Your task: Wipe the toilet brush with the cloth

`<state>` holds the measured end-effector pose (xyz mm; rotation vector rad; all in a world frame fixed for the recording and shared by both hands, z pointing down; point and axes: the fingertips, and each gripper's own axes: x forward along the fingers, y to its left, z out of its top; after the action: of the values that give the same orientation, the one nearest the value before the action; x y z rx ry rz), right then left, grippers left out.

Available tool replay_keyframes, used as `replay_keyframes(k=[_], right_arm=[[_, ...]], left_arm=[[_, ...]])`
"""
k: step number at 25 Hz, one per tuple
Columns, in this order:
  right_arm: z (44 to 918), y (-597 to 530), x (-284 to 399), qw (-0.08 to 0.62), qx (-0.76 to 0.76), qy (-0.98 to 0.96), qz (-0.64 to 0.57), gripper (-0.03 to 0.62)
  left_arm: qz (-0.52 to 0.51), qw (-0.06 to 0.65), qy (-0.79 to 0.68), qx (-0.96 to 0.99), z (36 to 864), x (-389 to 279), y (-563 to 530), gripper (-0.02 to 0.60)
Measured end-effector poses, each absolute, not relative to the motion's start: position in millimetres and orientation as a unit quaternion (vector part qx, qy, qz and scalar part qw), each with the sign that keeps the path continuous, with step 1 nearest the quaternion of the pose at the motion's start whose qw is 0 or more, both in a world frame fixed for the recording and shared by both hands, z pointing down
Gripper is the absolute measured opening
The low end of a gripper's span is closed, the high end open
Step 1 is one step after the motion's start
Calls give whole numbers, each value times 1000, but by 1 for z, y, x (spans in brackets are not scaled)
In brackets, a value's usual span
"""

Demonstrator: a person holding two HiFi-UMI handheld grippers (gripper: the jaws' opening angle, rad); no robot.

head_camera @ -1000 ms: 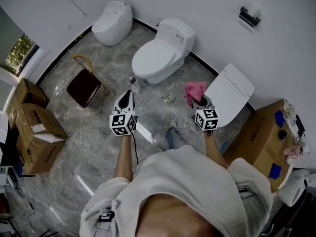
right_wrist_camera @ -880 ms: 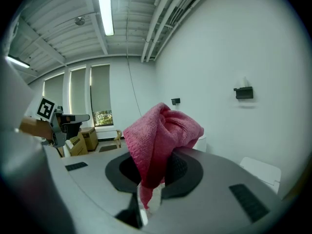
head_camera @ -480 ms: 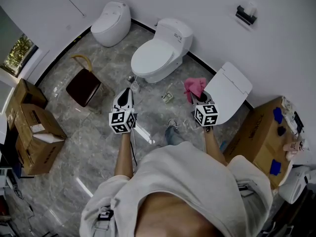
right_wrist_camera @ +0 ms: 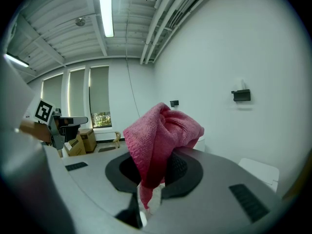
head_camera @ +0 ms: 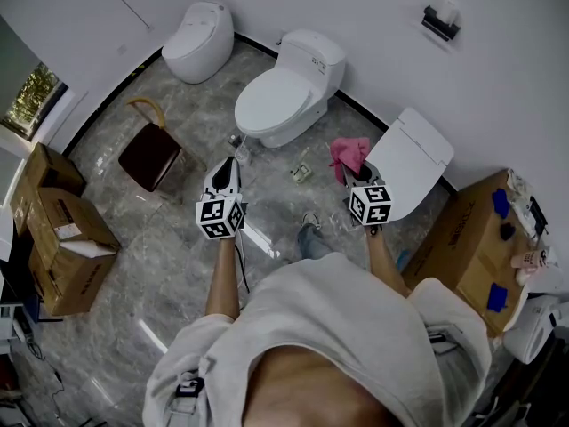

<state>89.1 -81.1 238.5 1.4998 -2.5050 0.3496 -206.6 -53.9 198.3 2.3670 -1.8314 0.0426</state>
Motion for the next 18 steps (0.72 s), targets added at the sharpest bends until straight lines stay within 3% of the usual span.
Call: replay_keyframes(k=[18], right_arm=[[242,-79,99,107,503,-849,121,72]], left_arm=[[31,79,-607,790,209,-195,-49,25]])
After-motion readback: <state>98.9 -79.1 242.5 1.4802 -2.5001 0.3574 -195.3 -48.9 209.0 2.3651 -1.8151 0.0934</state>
